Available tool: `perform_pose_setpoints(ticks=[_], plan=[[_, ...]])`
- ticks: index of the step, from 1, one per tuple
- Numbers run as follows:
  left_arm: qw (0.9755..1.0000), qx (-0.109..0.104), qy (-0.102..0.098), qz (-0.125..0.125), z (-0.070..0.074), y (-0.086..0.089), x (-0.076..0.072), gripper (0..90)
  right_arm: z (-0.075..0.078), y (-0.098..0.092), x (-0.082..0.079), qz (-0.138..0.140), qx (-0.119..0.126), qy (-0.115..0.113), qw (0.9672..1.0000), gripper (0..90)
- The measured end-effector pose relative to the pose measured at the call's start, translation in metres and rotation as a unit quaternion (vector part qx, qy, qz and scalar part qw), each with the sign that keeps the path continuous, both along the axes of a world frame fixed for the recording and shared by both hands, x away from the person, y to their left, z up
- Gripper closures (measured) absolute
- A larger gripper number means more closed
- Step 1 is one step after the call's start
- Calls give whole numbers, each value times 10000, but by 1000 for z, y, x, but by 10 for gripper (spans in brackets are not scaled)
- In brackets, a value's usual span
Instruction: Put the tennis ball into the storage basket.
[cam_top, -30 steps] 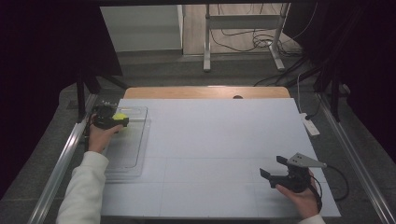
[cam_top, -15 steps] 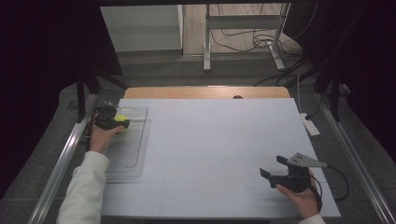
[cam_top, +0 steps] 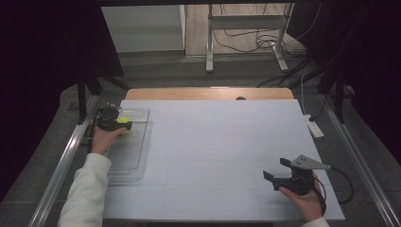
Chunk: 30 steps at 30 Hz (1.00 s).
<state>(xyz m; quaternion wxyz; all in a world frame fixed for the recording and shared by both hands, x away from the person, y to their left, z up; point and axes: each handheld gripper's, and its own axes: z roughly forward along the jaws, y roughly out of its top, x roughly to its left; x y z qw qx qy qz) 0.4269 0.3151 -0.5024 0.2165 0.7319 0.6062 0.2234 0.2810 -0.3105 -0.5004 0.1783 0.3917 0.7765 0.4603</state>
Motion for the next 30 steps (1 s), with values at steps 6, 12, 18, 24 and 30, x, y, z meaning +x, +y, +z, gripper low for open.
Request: perform_pose_setpoints(ticks=[6,12,18,24,30], plan=[[9999,-83,-65,6,1,-1,-1,201,0,0,0,-4,6,9,10000,110],[9997,-169,-195,-40,7,0,-5,159,0,0,0,-5,11,3,10000,110],[9987,-246,-433,-76,14,1,-11,134,0,0,0,-5,6,2,10000,110],[9965,-469,-653,-209,22,0,-18,137,0,0,0,-6,1,0,10000,110],[9937,-678,-829,-333,29,0,-28,138,0,0,0,-7,5,2,10000,110]])
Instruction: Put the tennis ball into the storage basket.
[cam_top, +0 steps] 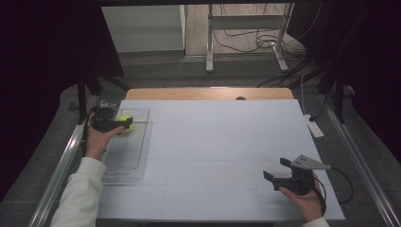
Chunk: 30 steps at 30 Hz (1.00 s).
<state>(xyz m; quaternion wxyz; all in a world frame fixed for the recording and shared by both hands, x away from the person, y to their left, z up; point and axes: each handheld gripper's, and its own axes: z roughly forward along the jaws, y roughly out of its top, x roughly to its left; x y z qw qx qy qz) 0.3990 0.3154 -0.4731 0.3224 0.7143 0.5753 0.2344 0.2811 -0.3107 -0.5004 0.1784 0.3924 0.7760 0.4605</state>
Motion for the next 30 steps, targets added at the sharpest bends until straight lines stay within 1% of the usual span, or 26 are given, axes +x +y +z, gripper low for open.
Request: perform_pose_setpoints(ticks=[1,6,7,9,11,13,16,21,22,26,28,29,30], plan=[[10000,-39,-30,-3,1,0,-1,139,0,0,0,-3,6,8,10000,110],[9998,-52,-146,-93,5,-2,-8,140,-2,-1,3,-15,23,43,10000,109],[9997,-70,-212,-116,7,-3,-11,140,-2,-1,4,-9,14,44,10000,109],[9992,-168,-312,-157,11,-4,-15,144,-3,-1,6,-3,27,55,10000,109],[9988,-256,-371,-205,14,-5,-18,149,-3,-1,7,2,18,57,10000,109],[9984,-260,-447,-245,17,-7,-22,150,-3,-1,8,16,34,52,10000,109],[9979,-286,-485,-313,20,-8,-25,149,-3,-1,8,16,45,60,10000,109],[9962,-387,-619,-484,27,-14,-36,150,-2,0,7,18,27,42,10000,109],[9956,-438,-644,-527,28,-16,-39,150,-2,1,7,23,32,40,10000,109],[9945,-439,-705,-640,30,-21,-47,149,0,2,6,28,31,6,10000,109],[9938,-480,-747,-676,31,-22,-50,150,0,2,5,29,21,6,10000,109],[9938,-480,-747,-676,31,-22,-50,150,0,2,5,29,21,6,10000,109],[9931,-499,-783,-717,31,-24,-53,150,0,3,5,30,11,0,10000,109]])
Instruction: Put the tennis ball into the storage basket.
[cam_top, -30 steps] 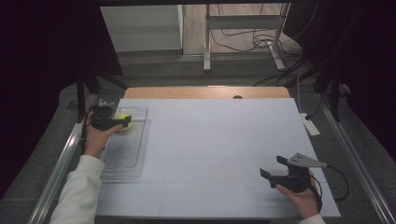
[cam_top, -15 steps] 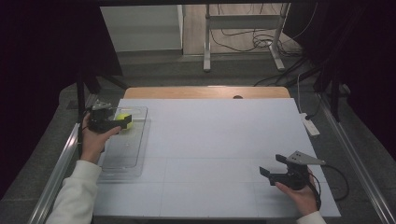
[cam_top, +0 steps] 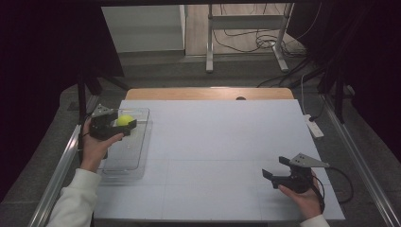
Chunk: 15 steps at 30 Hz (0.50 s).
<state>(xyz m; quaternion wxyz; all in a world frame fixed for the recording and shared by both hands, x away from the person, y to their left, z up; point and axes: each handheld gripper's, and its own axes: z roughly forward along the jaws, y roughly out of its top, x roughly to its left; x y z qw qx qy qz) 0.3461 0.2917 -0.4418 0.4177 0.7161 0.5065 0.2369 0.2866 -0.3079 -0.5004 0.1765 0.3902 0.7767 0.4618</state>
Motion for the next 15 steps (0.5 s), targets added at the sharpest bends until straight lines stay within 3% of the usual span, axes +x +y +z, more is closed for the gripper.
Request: perform_pose_setpoints(ticks=[8,15], plan=[[9993,-256,-99,-244,-1,-4,-18,150,0,2,1,12,-48,8,10000,109],[9993,-185,-57,-326,-8,-9,-29,149,0,2,1,14,-25,-1,10000,109]])
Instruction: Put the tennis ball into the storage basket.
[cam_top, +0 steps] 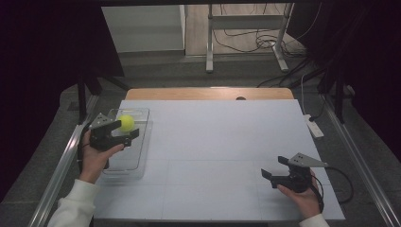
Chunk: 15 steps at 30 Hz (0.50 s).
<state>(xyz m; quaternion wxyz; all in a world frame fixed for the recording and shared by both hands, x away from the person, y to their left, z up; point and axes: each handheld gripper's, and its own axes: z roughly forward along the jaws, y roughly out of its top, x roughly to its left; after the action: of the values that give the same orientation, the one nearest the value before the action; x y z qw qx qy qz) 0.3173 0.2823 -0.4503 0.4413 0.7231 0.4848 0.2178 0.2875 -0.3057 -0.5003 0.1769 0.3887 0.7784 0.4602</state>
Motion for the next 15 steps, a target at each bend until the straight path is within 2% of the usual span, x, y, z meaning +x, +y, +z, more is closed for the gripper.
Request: perform_pose_setpoints(ticks=[8,15], plan=[[9999,89,64,-119,-10,-8,-13,148,0,0,0,-4,-5,5,10000,109],[9996,82,25,-252,-11,-13,-28,150,0,0,0,-5,11,11,10000,109]])
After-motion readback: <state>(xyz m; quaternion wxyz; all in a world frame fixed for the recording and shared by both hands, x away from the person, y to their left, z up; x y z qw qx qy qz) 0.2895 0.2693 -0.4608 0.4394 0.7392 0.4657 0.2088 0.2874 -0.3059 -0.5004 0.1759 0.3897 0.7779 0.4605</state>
